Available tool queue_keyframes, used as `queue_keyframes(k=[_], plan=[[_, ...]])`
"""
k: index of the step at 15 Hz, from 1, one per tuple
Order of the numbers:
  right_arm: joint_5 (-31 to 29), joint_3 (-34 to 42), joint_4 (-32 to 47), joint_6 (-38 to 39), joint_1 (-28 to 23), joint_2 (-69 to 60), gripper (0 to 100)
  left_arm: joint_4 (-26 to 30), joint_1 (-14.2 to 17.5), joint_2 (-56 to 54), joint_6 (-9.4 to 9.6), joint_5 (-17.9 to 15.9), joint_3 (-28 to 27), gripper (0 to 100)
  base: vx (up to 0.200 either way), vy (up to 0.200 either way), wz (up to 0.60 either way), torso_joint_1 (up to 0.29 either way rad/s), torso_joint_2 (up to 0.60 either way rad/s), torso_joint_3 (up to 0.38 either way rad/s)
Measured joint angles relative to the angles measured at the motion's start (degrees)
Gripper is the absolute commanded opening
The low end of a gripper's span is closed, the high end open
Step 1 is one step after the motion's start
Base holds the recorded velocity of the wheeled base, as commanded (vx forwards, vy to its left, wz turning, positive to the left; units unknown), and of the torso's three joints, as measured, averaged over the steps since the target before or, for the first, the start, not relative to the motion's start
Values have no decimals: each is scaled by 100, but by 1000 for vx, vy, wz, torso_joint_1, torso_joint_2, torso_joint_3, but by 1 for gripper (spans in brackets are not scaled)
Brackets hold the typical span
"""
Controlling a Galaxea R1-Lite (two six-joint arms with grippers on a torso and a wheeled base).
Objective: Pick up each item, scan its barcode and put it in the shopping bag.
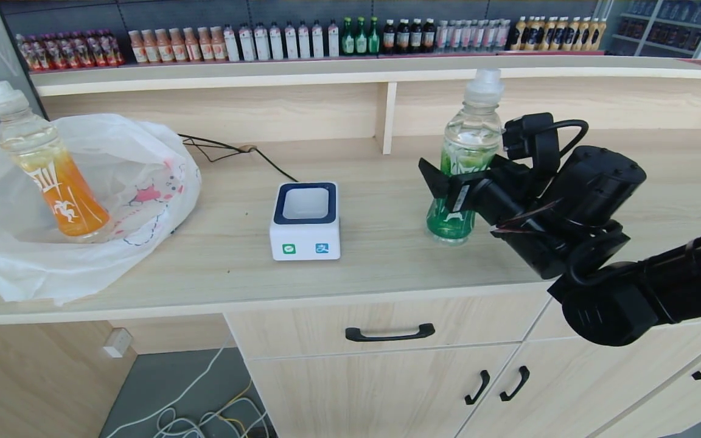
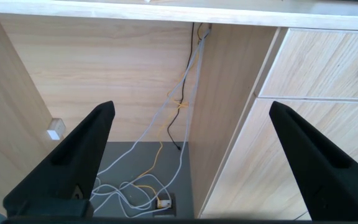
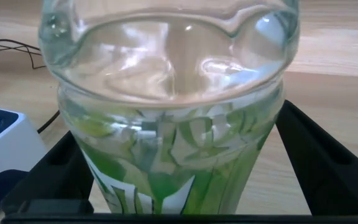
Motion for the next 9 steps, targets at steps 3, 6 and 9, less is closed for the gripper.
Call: queue_keyframes(k=[3, 6, 9], plan=[[5, -6, -2, 2, -17, 0, 0, 0, 4, 0, -5, 0, 0, 100, 0, 0, 0, 0, 0, 0], [5, 2, -20, 44, -28, -2, 0, 0, 0, 0, 11, 0, 0, 100, 0, 0, 0, 0, 0, 0], [11, 0, -20, 49, -17, -30, 0, 0, 1, 0, 6, 0, 0, 100, 0, 0, 0, 0, 0, 0]])
